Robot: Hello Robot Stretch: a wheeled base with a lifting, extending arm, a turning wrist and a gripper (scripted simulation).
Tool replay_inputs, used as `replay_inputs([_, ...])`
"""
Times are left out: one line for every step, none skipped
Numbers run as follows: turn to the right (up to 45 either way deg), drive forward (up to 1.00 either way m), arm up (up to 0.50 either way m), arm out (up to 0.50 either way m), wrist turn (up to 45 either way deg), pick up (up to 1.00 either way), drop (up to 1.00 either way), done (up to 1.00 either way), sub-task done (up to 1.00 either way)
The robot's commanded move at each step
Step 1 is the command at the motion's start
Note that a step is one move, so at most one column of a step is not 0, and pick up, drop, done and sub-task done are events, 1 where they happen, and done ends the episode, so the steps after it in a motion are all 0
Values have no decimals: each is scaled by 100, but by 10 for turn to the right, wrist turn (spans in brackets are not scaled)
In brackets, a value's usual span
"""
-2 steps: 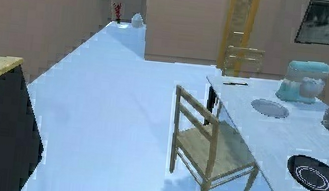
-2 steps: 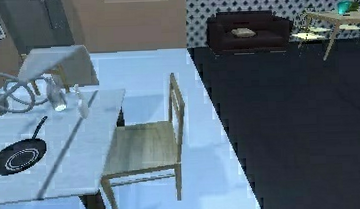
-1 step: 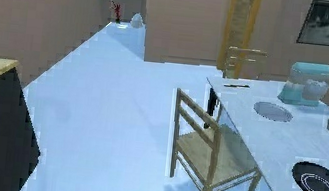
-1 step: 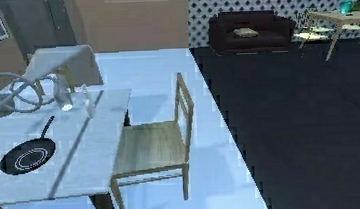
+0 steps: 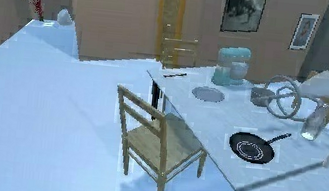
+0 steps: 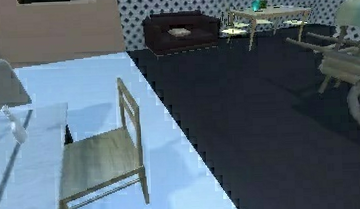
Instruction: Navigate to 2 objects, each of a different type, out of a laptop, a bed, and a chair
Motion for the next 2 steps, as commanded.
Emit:
replay_inputs([0, 0, 0, 0, 0, 0, 0, 0, 100])
replay_inputs([-450, 0, 0, 0, 0, 0, 0, 0, 0])
